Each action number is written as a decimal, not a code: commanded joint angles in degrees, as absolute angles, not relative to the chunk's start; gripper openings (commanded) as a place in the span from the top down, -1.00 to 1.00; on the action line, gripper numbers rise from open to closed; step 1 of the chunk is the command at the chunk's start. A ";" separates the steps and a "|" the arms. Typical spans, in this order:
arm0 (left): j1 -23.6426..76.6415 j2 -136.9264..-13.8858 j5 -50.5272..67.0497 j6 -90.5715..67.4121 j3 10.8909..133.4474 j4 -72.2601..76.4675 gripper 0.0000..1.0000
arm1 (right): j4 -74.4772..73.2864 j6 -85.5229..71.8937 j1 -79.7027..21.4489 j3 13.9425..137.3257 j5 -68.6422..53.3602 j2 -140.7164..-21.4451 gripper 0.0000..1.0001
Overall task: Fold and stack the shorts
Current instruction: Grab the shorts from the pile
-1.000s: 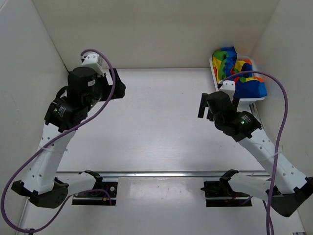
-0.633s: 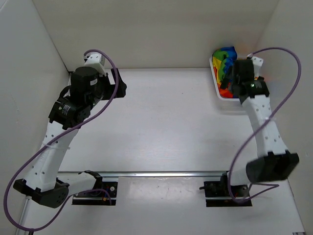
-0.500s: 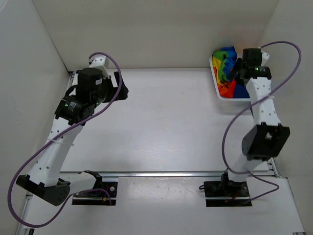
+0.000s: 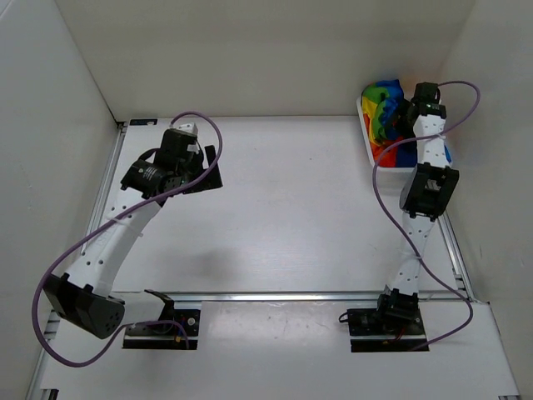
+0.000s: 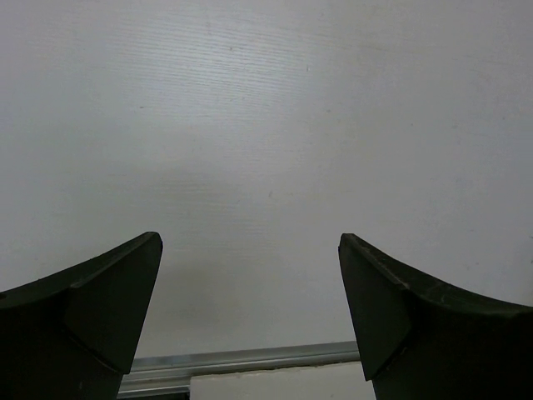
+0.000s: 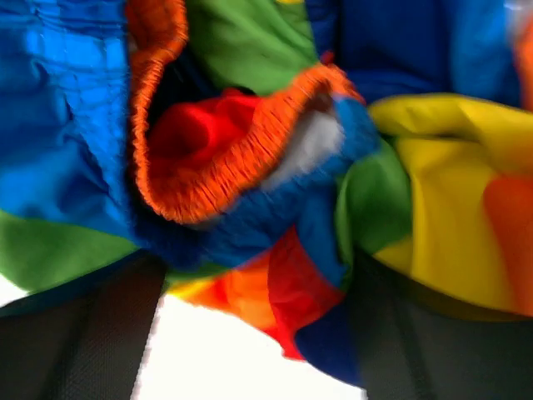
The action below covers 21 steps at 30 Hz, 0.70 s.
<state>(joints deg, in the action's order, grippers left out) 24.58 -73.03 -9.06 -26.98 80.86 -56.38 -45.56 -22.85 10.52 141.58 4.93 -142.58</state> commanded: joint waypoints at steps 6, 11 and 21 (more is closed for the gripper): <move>24.35 -73.04 -11.07 -28.48 79.54 -57.57 -0.99 | -34.54 -28.21 10.55 144.68 1.64 -142.57 1.00; 24.35 -73.04 -10.55 -29.00 79.54 -58.18 -0.99 | -34.54 -26.81 10.02 139.14 1.77 -129.66 1.00; 22.07 -67.33 -8.26 -31.64 76.29 -60.38 -0.99 | -37.09 -19.51 1.86 143.95 -9.75 -101.18 1.00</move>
<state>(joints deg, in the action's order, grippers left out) 23.66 -71.68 -9.37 -30.02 77.01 -58.83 -40.12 -22.79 6.20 137.43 -3.09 -111.37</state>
